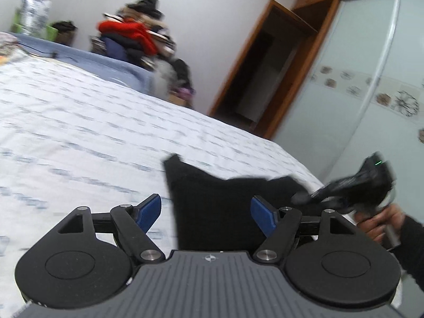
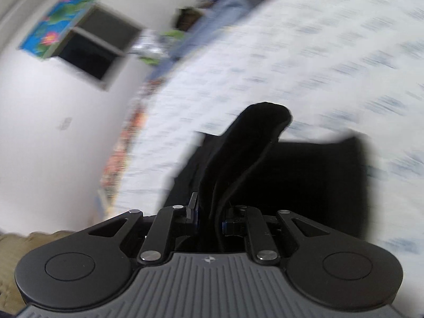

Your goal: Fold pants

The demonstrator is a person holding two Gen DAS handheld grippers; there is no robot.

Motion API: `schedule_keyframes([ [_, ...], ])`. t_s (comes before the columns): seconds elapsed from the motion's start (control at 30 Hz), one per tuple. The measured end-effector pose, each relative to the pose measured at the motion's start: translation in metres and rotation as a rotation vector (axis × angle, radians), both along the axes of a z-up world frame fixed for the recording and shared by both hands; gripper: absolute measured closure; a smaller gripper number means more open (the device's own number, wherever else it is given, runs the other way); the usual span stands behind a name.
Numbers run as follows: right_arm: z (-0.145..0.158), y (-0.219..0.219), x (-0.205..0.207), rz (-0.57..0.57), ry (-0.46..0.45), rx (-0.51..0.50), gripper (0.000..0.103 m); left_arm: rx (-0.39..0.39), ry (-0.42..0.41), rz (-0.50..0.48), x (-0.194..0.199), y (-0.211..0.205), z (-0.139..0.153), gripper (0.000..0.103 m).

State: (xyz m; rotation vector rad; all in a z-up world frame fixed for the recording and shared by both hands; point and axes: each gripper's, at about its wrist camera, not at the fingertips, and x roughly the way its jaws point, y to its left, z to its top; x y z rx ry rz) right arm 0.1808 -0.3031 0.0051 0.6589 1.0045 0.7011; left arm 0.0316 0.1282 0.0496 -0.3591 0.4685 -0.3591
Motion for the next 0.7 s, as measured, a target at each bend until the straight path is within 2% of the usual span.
schedule_keyframes([
  [0.07, -0.023, -0.015, 0.000, -0.052, 0.047, -0.044, 0.089, 0.014, 0.012, -0.055, 0.016, -0.019, -0.002, 0.027],
  [0.13, -0.037, -0.023, -0.003, -0.082, 0.062, -0.021, 0.089, 0.041, -0.004, -0.119, 0.029, -0.039, 0.000, 0.027],
  [0.3, -0.005, -0.026, -0.012, -0.058, -0.043, 0.003, 0.089, 0.111, -0.055, -0.208, 0.048, -0.074, 0.004, 0.024],
  [0.37, 0.000, -0.032, -0.014, -0.055, -0.048, -0.026, 0.089, 0.134, -0.025, -0.233, 0.057, -0.082, -0.008, 0.016],
  [0.47, -0.022, -0.051, -0.016, -0.104, 0.012, -0.042, 0.089, 0.143, 0.081, -0.249, 0.074, -0.091, -0.041, 0.018],
  [0.53, -0.037, -0.062, -0.020, -0.152, 0.048, 0.009, 0.089, 0.168, 0.133, -0.228, 0.079, -0.094, -0.060, 0.022],
  [0.6, -0.040, -0.072, -0.027, -0.213, 0.039, 0.070, 0.089, 0.178, 0.101, -0.223, 0.072, -0.092, -0.061, 0.019],
  [0.7, -0.030, -0.076, -0.030, -0.231, 0.016, 0.150, 0.089, 0.157, 0.073, -0.223, 0.064, -0.083, -0.048, 0.019],
])
